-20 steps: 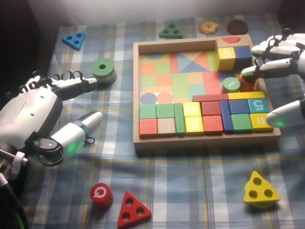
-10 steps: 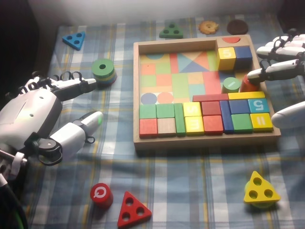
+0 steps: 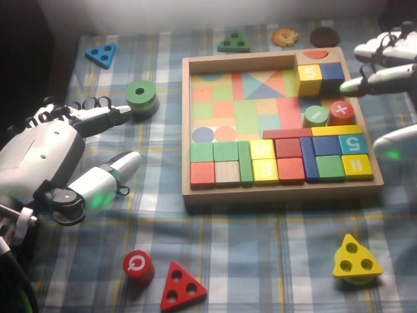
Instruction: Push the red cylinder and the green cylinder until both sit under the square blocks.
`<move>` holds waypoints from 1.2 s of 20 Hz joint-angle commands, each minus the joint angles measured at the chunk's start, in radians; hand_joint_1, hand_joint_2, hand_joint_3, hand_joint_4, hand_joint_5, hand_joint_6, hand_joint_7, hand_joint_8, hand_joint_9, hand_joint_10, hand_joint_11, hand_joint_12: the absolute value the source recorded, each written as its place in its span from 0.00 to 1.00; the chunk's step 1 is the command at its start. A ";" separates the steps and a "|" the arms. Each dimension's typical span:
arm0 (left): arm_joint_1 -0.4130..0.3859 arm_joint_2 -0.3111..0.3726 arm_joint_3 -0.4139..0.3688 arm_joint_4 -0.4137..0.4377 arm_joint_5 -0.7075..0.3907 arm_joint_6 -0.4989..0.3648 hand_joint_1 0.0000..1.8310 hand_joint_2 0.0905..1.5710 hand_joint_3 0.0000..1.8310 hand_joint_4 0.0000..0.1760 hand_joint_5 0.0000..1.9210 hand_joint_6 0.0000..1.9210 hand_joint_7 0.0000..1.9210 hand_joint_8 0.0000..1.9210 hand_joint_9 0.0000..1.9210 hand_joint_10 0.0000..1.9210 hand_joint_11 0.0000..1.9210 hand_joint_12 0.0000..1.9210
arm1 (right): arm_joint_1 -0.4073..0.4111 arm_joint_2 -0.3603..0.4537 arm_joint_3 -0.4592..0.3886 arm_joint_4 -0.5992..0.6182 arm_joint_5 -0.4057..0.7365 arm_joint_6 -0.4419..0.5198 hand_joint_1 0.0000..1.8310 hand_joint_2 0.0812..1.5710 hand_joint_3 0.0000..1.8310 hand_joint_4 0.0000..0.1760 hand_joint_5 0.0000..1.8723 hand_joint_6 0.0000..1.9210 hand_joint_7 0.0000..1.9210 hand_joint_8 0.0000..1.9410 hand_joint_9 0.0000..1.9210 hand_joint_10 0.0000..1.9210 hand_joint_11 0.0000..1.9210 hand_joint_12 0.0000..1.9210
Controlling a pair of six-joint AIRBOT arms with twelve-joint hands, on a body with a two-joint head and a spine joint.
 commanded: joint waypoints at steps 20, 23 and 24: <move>-0.004 0.051 -0.020 0.008 -0.162 -0.006 0.28 0.85 0.00 0.00 0.29 0.00 0.26 0.00 0.24 0.00 0.00 0.54 | -0.594 0.082 -0.319 0.799 1.007 -0.433 0.00 0.68 0.00 0.31 0.13 0.01 0.07 0.01 0.02 0.01 0.00 0.00; -0.004 0.050 -0.022 0.006 -0.172 -0.006 0.26 0.84 0.00 0.00 0.29 0.00 0.26 0.00 0.24 0.00 0.00 0.58 | -0.626 0.052 -0.329 0.845 1.073 -0.433 0.00 0.67 0.00 0.54 0.14 0.01 0.07 0.01 0.03 0.01 0.01 0.00; -0.004 0.048 -0.023 0.006 -0.177 -0.006 0.26 0.84 0.00 0.00 0.28 0.00 0.25 0.00 0.23 0.00 0.00 0.56 | -0.634 0.045 -0.333 0.857 1.091 -0.433 0.00 0.66 0.00 0.61 0.14 0.01 0.08 0.01 0.03 0.01 0.01 0.00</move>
